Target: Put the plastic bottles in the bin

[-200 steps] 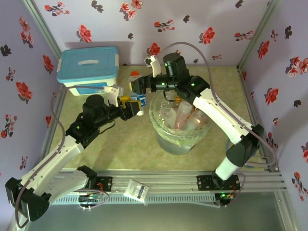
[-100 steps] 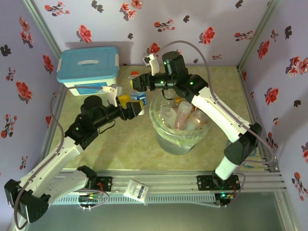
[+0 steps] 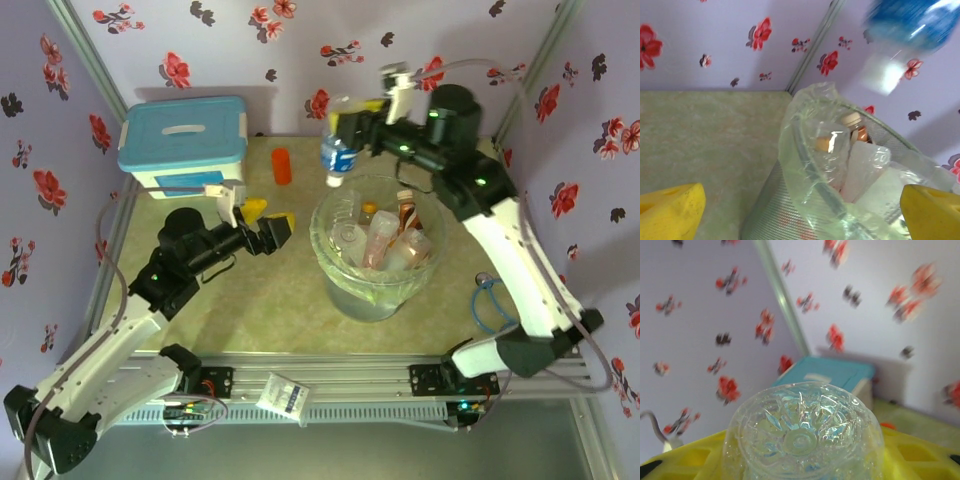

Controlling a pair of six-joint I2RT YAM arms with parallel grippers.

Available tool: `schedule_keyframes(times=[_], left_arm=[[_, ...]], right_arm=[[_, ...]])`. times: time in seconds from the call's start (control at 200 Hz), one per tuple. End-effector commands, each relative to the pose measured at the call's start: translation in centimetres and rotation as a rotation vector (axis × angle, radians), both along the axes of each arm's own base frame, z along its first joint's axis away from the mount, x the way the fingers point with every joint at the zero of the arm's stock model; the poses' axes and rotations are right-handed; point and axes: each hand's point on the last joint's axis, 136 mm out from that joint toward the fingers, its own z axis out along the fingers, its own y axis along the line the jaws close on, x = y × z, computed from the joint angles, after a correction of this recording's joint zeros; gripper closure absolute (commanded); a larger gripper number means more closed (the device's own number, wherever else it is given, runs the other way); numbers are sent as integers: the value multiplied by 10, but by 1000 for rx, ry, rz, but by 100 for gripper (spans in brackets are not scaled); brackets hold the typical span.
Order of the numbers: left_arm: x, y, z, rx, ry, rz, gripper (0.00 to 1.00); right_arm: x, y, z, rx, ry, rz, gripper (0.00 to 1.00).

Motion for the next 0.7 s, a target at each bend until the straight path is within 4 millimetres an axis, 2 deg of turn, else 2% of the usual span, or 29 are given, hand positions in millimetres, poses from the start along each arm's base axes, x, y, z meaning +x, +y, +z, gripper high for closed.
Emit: schedule_keyframes(times=[0.0,0.095,0.185,0.33,0.465,0.695], left_arm=[[7,-9,10,-33,-5,-6,0],[12,-20,7,-41,8,-27,0],[16,-30,2,-44,27,-41,0],[20,-48,-10,-25,61,-70,1],[24,-57,-19,-9,86,-80,1],[27,-64,-30,0,115,-85,1]], right_arm=[[6,-48,17,11,-73,-170,55],[13,-79,8,14,-58,-274,56],[23,-92,-9,11,-24,-325,56],[36,-94,-47,-17,47,-362,57],[45,-90,-75,-44,95,-357,57],[40,-77,-120,-149,185,-267,57]])
